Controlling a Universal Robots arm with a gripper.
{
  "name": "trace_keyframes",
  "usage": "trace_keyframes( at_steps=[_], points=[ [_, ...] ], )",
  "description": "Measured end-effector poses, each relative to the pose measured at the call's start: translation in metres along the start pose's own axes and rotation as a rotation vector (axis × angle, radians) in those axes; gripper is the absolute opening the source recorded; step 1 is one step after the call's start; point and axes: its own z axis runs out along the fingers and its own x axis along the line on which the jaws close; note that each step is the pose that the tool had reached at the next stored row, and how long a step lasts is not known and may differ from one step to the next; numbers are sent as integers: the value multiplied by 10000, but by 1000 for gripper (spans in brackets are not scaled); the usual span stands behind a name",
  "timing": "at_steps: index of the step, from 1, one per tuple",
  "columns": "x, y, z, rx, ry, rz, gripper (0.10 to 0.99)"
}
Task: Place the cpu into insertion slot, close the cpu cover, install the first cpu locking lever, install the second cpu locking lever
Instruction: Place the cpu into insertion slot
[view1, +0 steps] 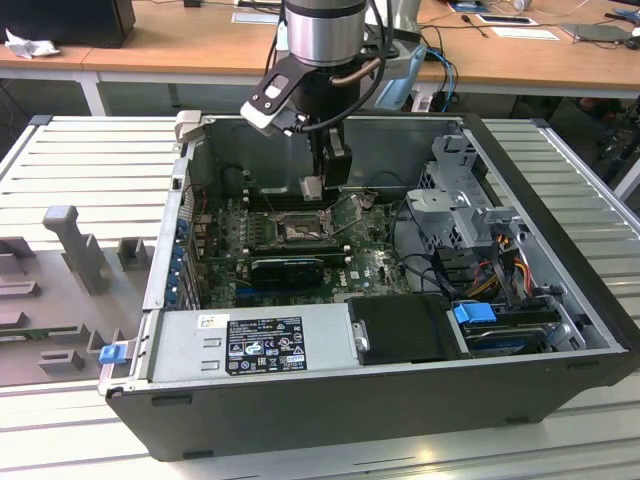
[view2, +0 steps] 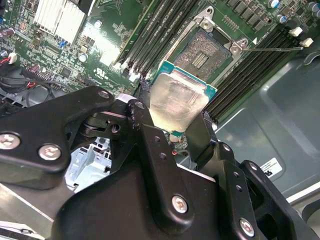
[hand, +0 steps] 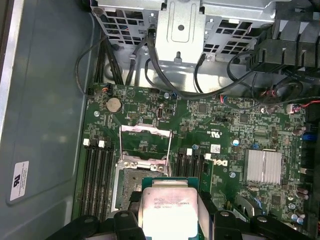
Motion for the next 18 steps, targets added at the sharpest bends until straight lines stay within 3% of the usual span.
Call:
trace_keyframes(
  at_steps=[7, 15, 18],
  points=[
    [1, -2, 17, -10, -43, 478, 525],
    [15, -19, 183, -11, -45, 482, 525],
    [57, -40, 268, -11, -45, 480, 525]
  ],
)
